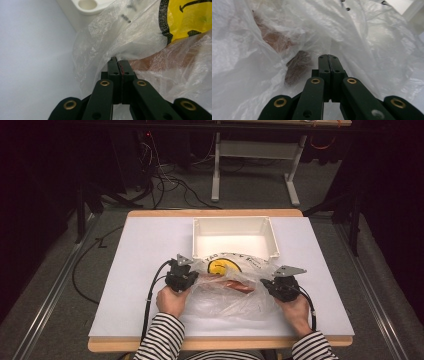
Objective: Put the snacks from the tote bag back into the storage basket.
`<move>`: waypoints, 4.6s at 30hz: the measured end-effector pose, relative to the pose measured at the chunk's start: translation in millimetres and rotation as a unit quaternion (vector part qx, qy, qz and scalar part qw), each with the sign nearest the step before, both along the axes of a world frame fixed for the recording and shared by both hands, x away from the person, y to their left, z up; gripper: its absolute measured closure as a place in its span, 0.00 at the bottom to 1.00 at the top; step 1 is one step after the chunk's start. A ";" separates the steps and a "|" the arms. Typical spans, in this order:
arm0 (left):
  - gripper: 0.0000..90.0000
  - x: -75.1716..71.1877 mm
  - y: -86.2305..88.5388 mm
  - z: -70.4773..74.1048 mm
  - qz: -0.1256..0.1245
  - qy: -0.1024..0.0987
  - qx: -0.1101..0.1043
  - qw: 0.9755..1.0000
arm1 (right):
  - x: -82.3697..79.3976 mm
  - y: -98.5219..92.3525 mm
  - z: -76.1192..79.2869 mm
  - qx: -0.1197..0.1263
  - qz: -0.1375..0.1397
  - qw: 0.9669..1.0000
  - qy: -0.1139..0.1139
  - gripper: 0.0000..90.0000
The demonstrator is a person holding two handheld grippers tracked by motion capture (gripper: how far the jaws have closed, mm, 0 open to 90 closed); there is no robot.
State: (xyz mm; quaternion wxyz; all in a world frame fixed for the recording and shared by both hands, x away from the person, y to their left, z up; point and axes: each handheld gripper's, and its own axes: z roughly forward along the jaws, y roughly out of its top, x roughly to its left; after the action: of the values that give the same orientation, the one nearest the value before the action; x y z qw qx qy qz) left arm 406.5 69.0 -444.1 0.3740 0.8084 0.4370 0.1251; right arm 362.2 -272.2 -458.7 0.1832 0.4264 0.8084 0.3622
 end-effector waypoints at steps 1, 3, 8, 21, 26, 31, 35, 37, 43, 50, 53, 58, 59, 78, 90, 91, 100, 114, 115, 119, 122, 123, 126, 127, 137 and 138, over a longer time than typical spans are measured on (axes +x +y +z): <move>1.00 0.0 0.0 0.0 0.000 0.000 0.000 1.000 | 0.0 0.0 0.0 0.000 0.000 1.000 0.000 1.00; 1.00 -2.2 0.0 -0.1 -0.007 0.003 -0.002 1.000 | -1.2 1.6 -1.3 -0.002 0.004 1.000 0.003 1.00; 1.00 -13.8 -1.2 -6.6 -0.025 0.010 0.000 1.000 | -7.9 3.7 -5.5 0.007 0.011 1.000 0.005 1.00; 1.00 -47.0 5.2 -2.9 -0.074 0.011 -0.010 0.997 | -37.1 -3.9 -2.1 -0.002 0.029 1.000 -0.008 1.00; 1.00 -39.4 10.4 12.5 -0.044 -0.023 -0.046 0.998 | -31.9 -11.7 11.3 0.016 0.012 0.999 -0.026 1.00; 1.00 -26.0 10.6 8.1 -0.023 -0.013 -0.059 0.998 | -22.9 -16.1 13.3 0.020 -0.005 0.999 -0.027 1.00; 1.00 -15.9 9.4 -2.8 -0.008 0.005 -0.053 0.999 | -13.5 -20.6 4.8 0.022 -0.021 0.999 -0.010 1.00; 1.00 -14.1 7.6 -7.9 -0.006 0.012 -0.043 0.999 | -10.9 -21.7 -0.7 0.015 -0.024 1.000 0.000 1.00; 1.00 -16.3 6.3 -19.2 -0.007 0.022 -0.027 0.999 | -14.8 -21.5 -14.5 -0.005 -0.016 1.000 0.015 1.00; 1.00 -21.1 3.9 -25.1 -0.007 0.017 -0.017 1.000 | -29.2 -23.1 -2.1 0.002 -0.013 1.000 -0.010 0.88; 1.00 -21.9 3.9 -28.1 -0.006 0.016 -0.017 1.000 | -36.8 -22.8 12.5 0.012 -0.014 0.999 -0.030 0.81; 1.00 -25.1 5.4 -33.6 -0.002 0.010 -0.017 1.000 | -47.8 -22.2 43.5 0.036 -0.007 0.997 -0.066 0.68; 1.00 -25.1 5.4 -33.6 -0.002 0.010 -0.017 1.000 | -49.0 -21.7 48.4 0.039 -0.005 0.997 -0.070 0.67; 1.00 -29.1 7.0 -38.3 0.002 -0.001 -0.028 1.000 | -36.9 33.7 57.3 0.012 0.080 0.996 -0.038 0.87; 1.00 -31.2 9.1 -41.3 0.005 -0.008 -0.040 0.999 | -56.3 -10.7 24.2 -0.014 0.041 0.999 0.001 1.00; 1.00 -31.2 9.1 -41.3 0.005 -0.008 -0.040 0.999 | -56.3 -10.7 24.2 -0.014 0.041 0.999 0.001 1.00; 1.00 -30.5 11.7 -40.6 0.007 -0.005 -0.038 0.999 | -59.8 -18.4 -12.6 -0.032 0.026 0.998 0.038 1.00; 0.69 -68.4 20.8 5.0 -0.001 -0.070 -0.043 0.997 | -67.3 -11.4 10.2 0.002 0.034 0.999 0.000 0.67; 0.68 -68.4 20.8 5.0 -0.001 -0.070 -0.043 0.997 | -67.3 -11.4 10.2 0.002 0.034 0.999 0.000 0.67; 0.63 -80.8 14.4 12.8 -0.015 -0.078 -0.049 0.996 | -72.2 -13.5 22.2 0.017 0.042 0.999 -0.014 0.61; 0.57 -89.2 8.4 18.1 -0.025 -0.082 -0.054 0.995 | -75.5 -16.8 34.0 0.031 0.047 0.998 -0.031 0.57; 0.56 -89.2 8.4 18.1 -0.025 -0.082 -0.054 0.995 | -75.5 -16.8 34.0 0.031 0.047 0.998 -0.031 0.57; 0.53 -90.3 -1.1 16.6 -0.033 -0.076 -0.046 0.995 | -76.7 -14.1 46.3 0.043 0.053 0.997 -0.046 0.53; 0.53 -90.3 -1.1 16.6 -0.033 -0.076 -0.046 0.995 | -76.7 -14.1 46.3 0.043 0.053 0.997 -0.046 0.53; 0.50 -79.8 -15.1 7.1 -0.022 -0.057 -0.044 0.997 | -61.5 27.3 60.9 0.047 0.089 0.993 -0.064 0.47; 0.50 -78.3 -16.3 6.8 -0.021 -0.054 -0.046 0.997 | -57.3 36.5 60.1 0.037 0.094 0.993 -0.060 0.46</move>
State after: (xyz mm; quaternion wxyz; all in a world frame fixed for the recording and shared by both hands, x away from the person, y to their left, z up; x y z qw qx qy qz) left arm 328.2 52.7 -437.3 0.4365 0.7911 0.4047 0.1408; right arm 304.9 -235.7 -398.6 0.1806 0.3322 0.8186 0.4322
